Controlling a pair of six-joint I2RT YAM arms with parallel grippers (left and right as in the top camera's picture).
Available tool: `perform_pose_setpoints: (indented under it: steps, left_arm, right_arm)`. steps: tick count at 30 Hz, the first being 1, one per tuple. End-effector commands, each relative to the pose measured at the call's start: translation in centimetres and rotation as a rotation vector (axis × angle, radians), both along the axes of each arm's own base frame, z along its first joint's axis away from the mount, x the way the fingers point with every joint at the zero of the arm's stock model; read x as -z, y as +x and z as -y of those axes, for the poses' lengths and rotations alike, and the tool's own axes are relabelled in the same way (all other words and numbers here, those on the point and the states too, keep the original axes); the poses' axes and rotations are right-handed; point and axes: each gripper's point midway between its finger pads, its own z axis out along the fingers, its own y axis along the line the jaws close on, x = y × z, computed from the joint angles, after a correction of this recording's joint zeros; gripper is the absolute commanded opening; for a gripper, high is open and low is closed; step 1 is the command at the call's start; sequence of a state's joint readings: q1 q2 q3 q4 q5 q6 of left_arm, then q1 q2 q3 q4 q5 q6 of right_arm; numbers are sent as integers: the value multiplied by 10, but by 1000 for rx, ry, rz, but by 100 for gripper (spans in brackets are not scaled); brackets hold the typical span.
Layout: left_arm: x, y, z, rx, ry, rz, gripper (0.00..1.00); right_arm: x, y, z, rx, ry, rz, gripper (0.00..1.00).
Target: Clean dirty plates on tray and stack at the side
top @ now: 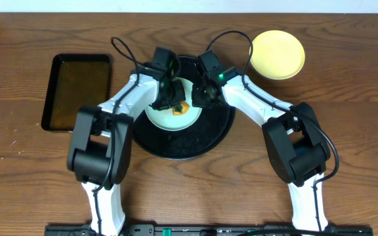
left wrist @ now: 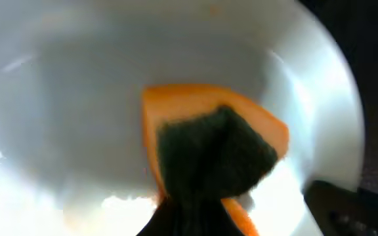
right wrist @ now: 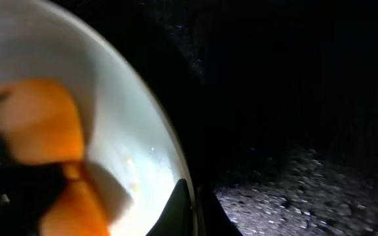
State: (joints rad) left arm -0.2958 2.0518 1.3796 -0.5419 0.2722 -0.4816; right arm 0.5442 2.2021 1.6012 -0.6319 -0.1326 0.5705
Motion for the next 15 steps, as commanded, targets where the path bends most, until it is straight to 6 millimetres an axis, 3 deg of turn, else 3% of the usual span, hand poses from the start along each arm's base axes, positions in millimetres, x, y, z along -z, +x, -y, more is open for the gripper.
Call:
perform_pose_setpoints:
  steps: [1,6,9,12,15]
  left_arm:
    - [15,-16,-7,-15,20,-82,7]
    - [18,-23,-66,-89,283,-102,7]
    - [12,-25,-121,-146,537,-92,7]
    - [1,-18,-149,-183,671,-52,7]
    - [-22,-3,-159,-205,723,16,7]
  right_arm:
    - [15,3,16,42,-61,-10,1]
    - [15,3,17,42,-61,-11,1]
    - [15,3,17,42,-61,-11,1]
    - [15,3,17,42,-61,-11,1]
    - [15,3,18,40,-69,-13,1]
